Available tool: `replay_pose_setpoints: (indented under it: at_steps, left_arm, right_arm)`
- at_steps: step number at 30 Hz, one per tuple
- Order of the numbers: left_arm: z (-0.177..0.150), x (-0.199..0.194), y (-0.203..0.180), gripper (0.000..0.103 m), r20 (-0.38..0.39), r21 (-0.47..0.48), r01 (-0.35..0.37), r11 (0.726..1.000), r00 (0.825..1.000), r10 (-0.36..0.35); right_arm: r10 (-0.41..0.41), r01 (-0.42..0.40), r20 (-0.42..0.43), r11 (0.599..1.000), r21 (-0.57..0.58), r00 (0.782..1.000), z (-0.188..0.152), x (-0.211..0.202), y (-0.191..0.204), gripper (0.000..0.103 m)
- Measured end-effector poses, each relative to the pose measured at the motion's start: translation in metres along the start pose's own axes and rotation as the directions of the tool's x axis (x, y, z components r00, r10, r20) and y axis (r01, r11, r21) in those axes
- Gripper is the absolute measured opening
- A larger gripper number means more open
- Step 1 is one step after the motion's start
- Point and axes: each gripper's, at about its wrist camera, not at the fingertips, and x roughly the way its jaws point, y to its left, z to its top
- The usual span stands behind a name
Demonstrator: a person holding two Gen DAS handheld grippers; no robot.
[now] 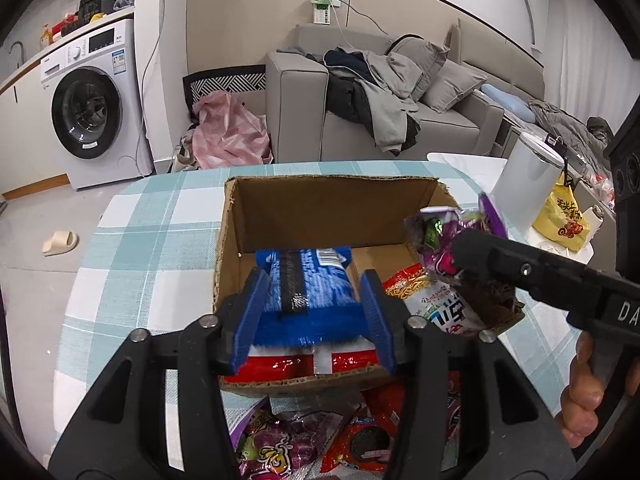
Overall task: Organize snacks
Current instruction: 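Open both tools to release the snacks inside the box, then withdraw both open tools from the box toward the remaining snacks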
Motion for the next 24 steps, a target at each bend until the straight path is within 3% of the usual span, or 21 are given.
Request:
replay_pose_setpoints:
  at_steps: [3,5,8,11,24]
  left_arm:
    - [-0.001,-0.012,0.002,0.077,0.015,-0.009,0.013,1.0,1.0,-0.013]
    - [-0.002,-0.021,0.004,0.086,0.023,-0.011,0.014,1.0,1.0,-0.014]
    - [-0.004,-0.033,0.005,0.09,0.028,-0.022,0.022,1.0,0.999,-0.021]
    - [-0.01,-0.05,0.01,0.102,0.038,-0.045,0.033,0.998,0.999,-0.031]
    - [-0.062,-0.125,0.014,0.102,0.074,-0.065,-0.022,0.998,0.997,0.027]
  right_arm:
    - [-0.014,0.015,0.032,0.999,-0.036,0.999,-0.002,-0.012,0.005,0.075]
    - [-0.022,0.025,0.047,0.998,-0.055,0.999,-0.002,-0.021,0.007,0.076]
    - [-0.038,0.041,0.047,0.997,-0.064,0.998,-0.002,-0.032,0.008,0.091]
    - [-0.059,0.064,0.084,0.996,-0.063,0.995,-0.006,-0.05,0.006,0.102]
    - [-0.061,0.066,0.039,0.987,-0.149,0.997,-0.063,-0.077,0.016,0.103]
